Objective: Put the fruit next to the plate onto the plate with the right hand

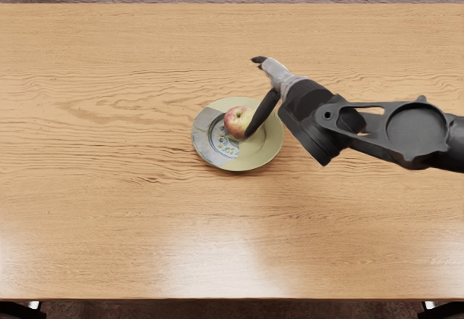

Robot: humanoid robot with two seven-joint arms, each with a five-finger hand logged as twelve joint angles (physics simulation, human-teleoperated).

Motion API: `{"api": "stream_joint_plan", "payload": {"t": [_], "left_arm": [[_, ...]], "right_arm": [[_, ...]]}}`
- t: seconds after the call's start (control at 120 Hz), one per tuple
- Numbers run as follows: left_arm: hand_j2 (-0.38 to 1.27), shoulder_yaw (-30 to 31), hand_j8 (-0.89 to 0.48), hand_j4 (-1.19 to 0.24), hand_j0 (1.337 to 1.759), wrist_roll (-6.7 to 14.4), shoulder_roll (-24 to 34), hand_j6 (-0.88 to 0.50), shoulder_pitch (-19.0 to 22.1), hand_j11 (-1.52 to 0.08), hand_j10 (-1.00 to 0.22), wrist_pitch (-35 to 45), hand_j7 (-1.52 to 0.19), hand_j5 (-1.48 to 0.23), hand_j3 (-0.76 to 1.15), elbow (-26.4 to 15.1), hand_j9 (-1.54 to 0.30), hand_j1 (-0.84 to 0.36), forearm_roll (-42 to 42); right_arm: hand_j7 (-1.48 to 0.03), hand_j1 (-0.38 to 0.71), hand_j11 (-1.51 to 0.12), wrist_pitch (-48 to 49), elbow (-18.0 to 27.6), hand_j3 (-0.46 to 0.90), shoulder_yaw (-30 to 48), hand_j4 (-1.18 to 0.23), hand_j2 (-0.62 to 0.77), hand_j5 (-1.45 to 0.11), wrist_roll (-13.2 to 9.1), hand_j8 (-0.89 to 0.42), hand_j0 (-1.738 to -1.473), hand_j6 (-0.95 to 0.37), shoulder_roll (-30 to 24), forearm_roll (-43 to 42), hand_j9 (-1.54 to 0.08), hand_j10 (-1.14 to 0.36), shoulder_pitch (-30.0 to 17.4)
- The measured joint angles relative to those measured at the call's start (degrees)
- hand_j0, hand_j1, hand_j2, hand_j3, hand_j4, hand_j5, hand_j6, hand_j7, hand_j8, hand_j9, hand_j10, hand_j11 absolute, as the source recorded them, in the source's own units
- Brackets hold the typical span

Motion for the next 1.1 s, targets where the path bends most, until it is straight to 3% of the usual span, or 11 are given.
{"api": "stream_joint_plan", "payload": {"t": [0.283, 0.483, 0.558, 0.617, 0.683, 0.85, 1.008, 1.1], "left_arm": [[0.00, 0.0, 0.00, 0.00, 1.658, 0.0, 0.0, 0.00, 0.0, 0.00, 0.00, 0.0, 0.00, 0.00, 0.00, 0.0, 0.00, 0.35, 0.0], [0.00, 0.0, 0.00, 0.00, 1.658, 0.0, 0.0, 0.00, 0.0, 0.00, 0.00, 0.0, 0.00, 0.00, 0.00, 0.0, 0.00, 0.35, 0.0], [0.00, 0.0, 0.00, 0.00, 1.658, 0.0, 0.0, 0.00, 0.0, 0.00, 0.00, 0.0, 0.00, 0.00, 0.00, 0.0, 0.00, 0.35, 0.0], [0.00, 0.0, 0.00, 0.00, 1.658, 0.0, 0.0, 0.00, 0.0, 0.00, 0.00, 0.0, 0.00, 0.00, 0.00, 0.0, 0.00, 0.35, 0.0], [0.00, 0.0, 0.00, 0.00, 1.658, 0.0, 0.0, 0.00, 0.0, 0.00, 0.00, 0.0, 0.00, 0.00, 0.00, 0.0, 0.00, 0.35, 0.0], [0.00, 0.0, 0.00, 0.00, 1.658, 0.0, 0.0, 0.00, 0.0, 0.00, 0.00, 0.0, 0.00, 0.00, 0.00, 0.0, 0.00, 0.35, 0.0], [0.00, 0.0, 0.00, 0.00, 1.658, 0.0, 0.0, 0.00, 0.0, 0.00, 0.00, 0.0, 0.00, 0.00, 0.00, 0.0, 0.00, 0.35, 0.0], [0.00, 0.0, 0.00, 0.00, 1.658, 0.0, 0.0, 0.00, 0.0, 0.00, 0.00, 0.0, 0.00, 0.00, 0.00, 0.0, 0.00, 0.35, 0.0]], "right_arm": [[-0.05, -0.31, -0.05, 4.2, 1.8, 0.00, 20.0, -0.03, 0.00, -0.05, 0.0, -0.03, -1.658, -0.03, -5.9, 0.0, -0.05, -0.03, -12.3], [-0.04, -0.32, -0.04, 29.5, 1.8, 0.00, 38.4, -0.03, 0.00, -0.04, 0.0, -0.03, -1.658, -0.03, -11.2, 0.1, -0.04, -0.03, -24.7], [-0.04, -0.32, -0.04, 39.0, 1.5, 0.00, 41.9, -0.03, 0.00, -0.04, 0.1, -0.03, -1.658, -0.03, -14.0, 0.2, -0.04, -0.03, -27.3], [-0.04, -0.32, -0.04, 45.3, 0.5, 0.00, 43.4, -0.03, 0.00, -0.04, 1.5, -0.03, -1.658, -0.03, -15.8, 0.4, -0.04, -0.03, -28.5], [-0.04, -0.32, -0.04, 52.1, -1.4, 0.00, 44.4, -0.03, 0.00, -0.04, 5.2, -0.03, -1.658, -0.03, -17.6, 1.9, -0.04, -0.03, -29.3], [-0.03, -0.32, -0.03, 66.2, -9.5, 0.00, 45.3, -0.03, 0.00, -0.03, 18.2, -0.03, -1.658, -0.03, -19.1, 6.7, -0.03, -0.03, -32.2], [-0.03, -0.32, -0.03, 69.2, -15.1, 0.00, 45.5, -0.03, 0.00, -0.03, 33.4, -0.03, -1.658, -0.03, -21.4, 7.7, -0.03, -0.03, -35.5], [-0.03, -0.32, -0.03, 69.7, -17.6, 0.00, 45.4, -0.03, 0.00, -0.03, 38.1, -0.03, -1.658, -0.03, -22.1, 7.9, -0.03, -0.03, -36.7]]}}
